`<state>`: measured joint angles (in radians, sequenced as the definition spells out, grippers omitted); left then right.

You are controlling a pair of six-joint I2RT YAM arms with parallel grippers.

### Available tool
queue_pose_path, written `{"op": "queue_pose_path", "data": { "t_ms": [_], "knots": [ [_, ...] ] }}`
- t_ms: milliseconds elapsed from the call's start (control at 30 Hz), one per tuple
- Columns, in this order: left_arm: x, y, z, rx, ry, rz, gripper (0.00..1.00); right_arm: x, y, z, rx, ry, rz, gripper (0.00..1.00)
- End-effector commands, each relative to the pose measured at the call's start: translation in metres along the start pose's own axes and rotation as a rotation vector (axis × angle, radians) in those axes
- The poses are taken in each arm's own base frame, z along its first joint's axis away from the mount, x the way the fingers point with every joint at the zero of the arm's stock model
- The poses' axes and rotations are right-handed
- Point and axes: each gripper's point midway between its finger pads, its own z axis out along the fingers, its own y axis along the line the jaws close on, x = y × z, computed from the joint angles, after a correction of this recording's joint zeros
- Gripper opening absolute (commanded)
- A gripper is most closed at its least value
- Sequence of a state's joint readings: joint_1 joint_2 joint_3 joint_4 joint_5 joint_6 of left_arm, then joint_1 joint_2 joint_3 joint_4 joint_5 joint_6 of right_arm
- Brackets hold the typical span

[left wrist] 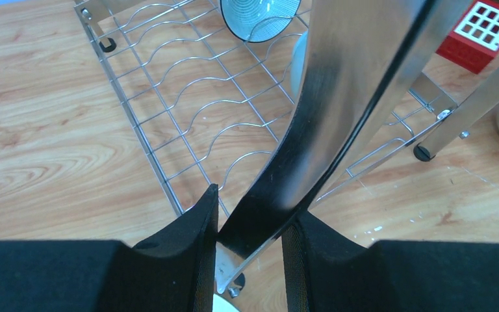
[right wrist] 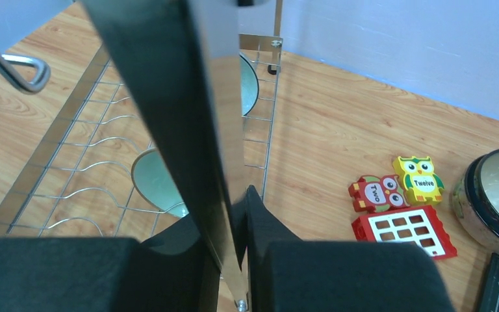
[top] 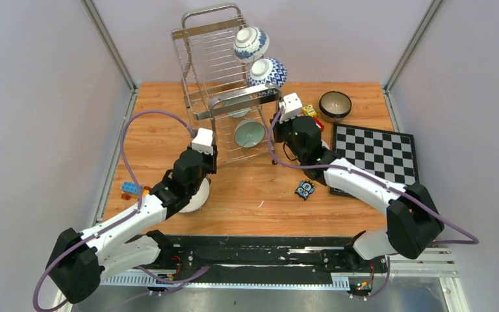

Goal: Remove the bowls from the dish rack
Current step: Adjust the dish rack at the center of the board.

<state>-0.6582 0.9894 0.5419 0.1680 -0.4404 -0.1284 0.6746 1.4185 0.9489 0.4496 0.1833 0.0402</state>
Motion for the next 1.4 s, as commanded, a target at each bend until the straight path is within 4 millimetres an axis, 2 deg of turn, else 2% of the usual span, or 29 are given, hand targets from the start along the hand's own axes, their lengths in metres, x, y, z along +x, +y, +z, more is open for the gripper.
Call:
{"op": "queue_pose_path", "data": {
  "t_ms": [0,133,267,467,667,833,1067,1233,1300,1367],
  "knots": [
    [0.034,0.015,-0.003,-0.112,0.088,-0.222,0.01,0.006,-0.009,-0.033,0.031,0.018,0.08,0.03],
    [0.035,0.013,-0.003,-0.105,0.094,-0.234,0.1,0.016,-0.009,-0.048,0.03,0.044,0.089,0.03],
    [0.028,0.014,0.001,-0.118,0.076,-0.233,0.11,0.024,0.001,-0.057,0.006,0.064,0.093,0.03],
    [0.012,0.02,0.013,-0.177,0.046,-0.203,0.0,0.027,0.029,-0.063,-0.049,0.089,0.115,0.03],
    [0.002,0.017,0.024,-0.184,0.041,-0.185,0.0,0.025,0.057,-0.073,-0.081,0.089,0.105,0.03],
    [0.003,0.017,0.025,-0.188,0.038,-0.197,0.0,0.026,0.066,-0.079,-0.084,0.087,0.13,0.03],
    [0.01,0.04,0.023,-0.271,0.043,-0.243,0.0,0.033,0.08,-0.074,-0.09,0.11,0.156,0.03],
    [0.004,0.047,0.019,-0.281,0.029,-0.262,0.01,0.029,0.096,-0.064,-0.1,0.115,0.181,0.03],
    [0.001,0.047,0.017,-0.276,0.024,-0.264,0.07,0.027,0.101,-0.059,-0.096,0.117,0.2,0.03],
    [0.0,0.047,0.015,-0.271,0.024,-0.265,0.18,0.026,0.105,-0.053,-0.089,0.118,0.221,0.03]
  ]
}}
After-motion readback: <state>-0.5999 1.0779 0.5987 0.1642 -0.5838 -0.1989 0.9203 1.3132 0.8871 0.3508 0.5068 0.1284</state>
